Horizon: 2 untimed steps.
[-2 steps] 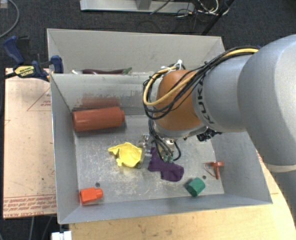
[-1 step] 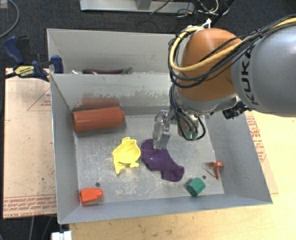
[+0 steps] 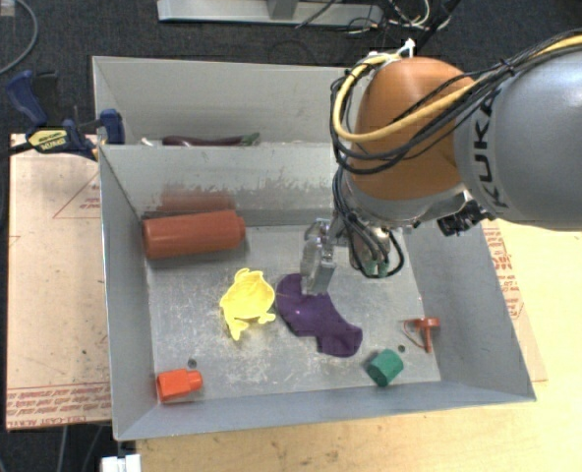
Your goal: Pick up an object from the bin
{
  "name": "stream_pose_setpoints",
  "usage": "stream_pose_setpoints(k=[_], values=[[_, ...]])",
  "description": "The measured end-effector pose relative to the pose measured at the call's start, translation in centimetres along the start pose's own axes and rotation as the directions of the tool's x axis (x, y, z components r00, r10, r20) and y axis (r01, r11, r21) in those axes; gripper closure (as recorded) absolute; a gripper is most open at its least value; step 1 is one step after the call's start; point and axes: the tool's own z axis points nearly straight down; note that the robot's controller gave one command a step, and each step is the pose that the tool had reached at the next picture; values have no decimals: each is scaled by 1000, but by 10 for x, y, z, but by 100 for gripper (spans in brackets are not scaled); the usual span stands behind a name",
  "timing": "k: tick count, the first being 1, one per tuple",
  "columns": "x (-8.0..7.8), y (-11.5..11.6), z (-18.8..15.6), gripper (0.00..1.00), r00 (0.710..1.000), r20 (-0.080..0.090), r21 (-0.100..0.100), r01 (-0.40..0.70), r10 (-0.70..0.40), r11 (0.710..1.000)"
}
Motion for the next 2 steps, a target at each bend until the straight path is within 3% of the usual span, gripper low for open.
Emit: stream_pose_setpoints(k=[1,2], values=[[1,5,41,100,1000,9,-2,-3,3,1000],[16,24,151,0,959,-4,-1,282,-282,959]])
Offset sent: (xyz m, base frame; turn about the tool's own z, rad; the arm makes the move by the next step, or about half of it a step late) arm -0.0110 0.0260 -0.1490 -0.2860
